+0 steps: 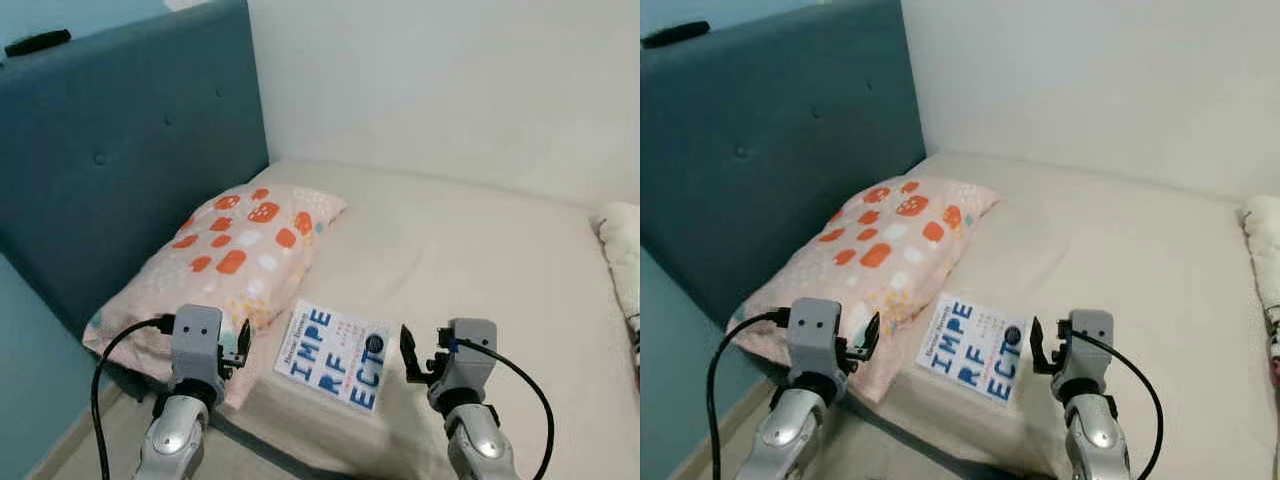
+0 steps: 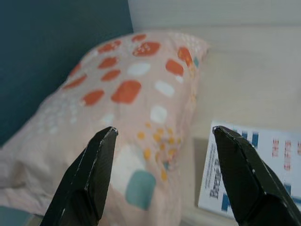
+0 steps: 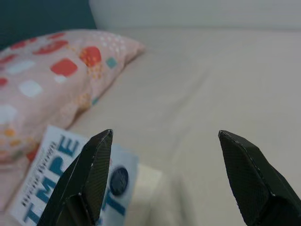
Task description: Clean up the room
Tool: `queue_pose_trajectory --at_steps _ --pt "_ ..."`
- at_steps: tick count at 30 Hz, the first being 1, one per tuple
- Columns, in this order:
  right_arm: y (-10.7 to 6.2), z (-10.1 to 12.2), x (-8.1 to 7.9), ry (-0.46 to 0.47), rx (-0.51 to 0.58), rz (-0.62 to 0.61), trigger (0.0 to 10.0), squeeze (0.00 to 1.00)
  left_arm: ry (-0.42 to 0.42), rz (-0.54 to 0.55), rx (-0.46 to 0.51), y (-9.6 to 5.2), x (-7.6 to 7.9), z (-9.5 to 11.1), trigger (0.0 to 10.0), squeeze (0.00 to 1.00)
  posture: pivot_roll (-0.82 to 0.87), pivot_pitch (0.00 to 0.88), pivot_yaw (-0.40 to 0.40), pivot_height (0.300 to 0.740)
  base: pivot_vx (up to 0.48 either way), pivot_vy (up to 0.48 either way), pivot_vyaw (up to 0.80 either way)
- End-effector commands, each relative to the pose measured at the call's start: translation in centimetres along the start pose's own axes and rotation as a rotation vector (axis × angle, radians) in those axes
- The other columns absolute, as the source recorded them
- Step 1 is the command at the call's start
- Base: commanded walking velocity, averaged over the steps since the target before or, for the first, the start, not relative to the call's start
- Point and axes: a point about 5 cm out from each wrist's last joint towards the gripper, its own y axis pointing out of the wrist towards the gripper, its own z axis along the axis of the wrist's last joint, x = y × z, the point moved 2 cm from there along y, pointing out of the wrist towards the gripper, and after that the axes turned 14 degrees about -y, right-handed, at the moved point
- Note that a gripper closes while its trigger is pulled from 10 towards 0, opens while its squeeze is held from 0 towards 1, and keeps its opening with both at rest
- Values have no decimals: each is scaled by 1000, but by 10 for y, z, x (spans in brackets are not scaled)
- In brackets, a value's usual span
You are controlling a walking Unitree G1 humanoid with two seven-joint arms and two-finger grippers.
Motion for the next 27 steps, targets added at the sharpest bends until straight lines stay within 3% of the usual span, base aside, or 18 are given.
queue_pose_trajectory --at_steps 1,14,27 --pt "0 3 -6 3 19 19 10000 0 7 11 -11 -4 -3 -5 10000 0 -34 107 10 682 0 0 0" --pt "0 0 -7 24 2 21 10000 0 4 41 -11 -5 -8 -7 10000 0 -32 109 2 740 0 0 0" --pt "2 2 -9 29 3 25 10000 0 2 40 -4 -2 -6 -7 10000 0 -53 114 4 740 0 0 0"
